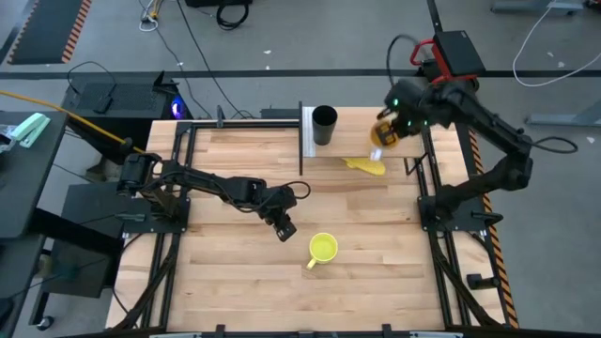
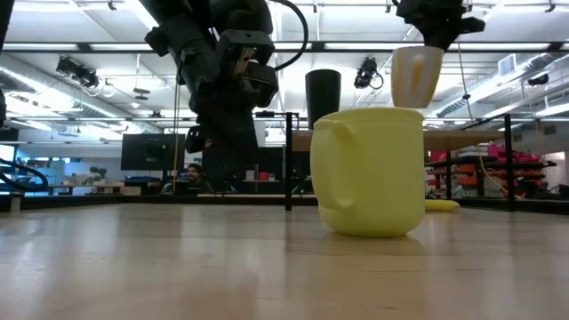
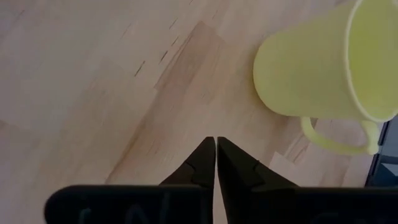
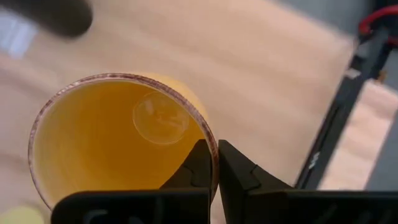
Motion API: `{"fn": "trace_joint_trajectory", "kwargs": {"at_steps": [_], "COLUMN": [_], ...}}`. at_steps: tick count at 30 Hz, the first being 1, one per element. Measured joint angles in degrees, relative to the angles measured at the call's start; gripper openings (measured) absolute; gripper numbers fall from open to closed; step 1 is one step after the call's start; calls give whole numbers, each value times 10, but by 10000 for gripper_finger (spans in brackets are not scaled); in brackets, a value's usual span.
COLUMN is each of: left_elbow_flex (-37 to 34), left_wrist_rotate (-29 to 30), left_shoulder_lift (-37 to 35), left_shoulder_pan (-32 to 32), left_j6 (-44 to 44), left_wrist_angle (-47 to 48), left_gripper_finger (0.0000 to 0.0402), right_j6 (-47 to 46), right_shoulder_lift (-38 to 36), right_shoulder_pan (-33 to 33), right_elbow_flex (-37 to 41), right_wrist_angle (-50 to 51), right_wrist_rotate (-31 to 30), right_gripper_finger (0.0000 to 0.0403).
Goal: Stack small to large cups/mugs on shelf
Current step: Put the orange mug on the shelf
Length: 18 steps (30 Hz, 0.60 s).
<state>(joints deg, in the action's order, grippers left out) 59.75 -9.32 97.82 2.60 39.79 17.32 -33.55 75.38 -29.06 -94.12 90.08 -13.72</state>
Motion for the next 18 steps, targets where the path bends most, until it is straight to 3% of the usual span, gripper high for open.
{"fn": "trace_joint_trajectory", "kwargs": {"at_steps": [11,18], "left_elbow_flex": [0,0], "left_wrist_rotate": [0,2], "left_shoulder_lift": [0,0], "left_shoulder_pan": [-20,-22], "left_j6": [20,35], "left_wrist_angle": [0,1], "left_gripper_finger": [11,24], "right_j6": [224,295], "right_shoulder_lift": [120,145], "right_shoulder_pan": [-103,-157], "right_elbow_flex": [-171,-178], "right_wrist_angle": [-2,0], "right_wrist_rotate": [58,78], "right_gripper_finger": [12,12]}}
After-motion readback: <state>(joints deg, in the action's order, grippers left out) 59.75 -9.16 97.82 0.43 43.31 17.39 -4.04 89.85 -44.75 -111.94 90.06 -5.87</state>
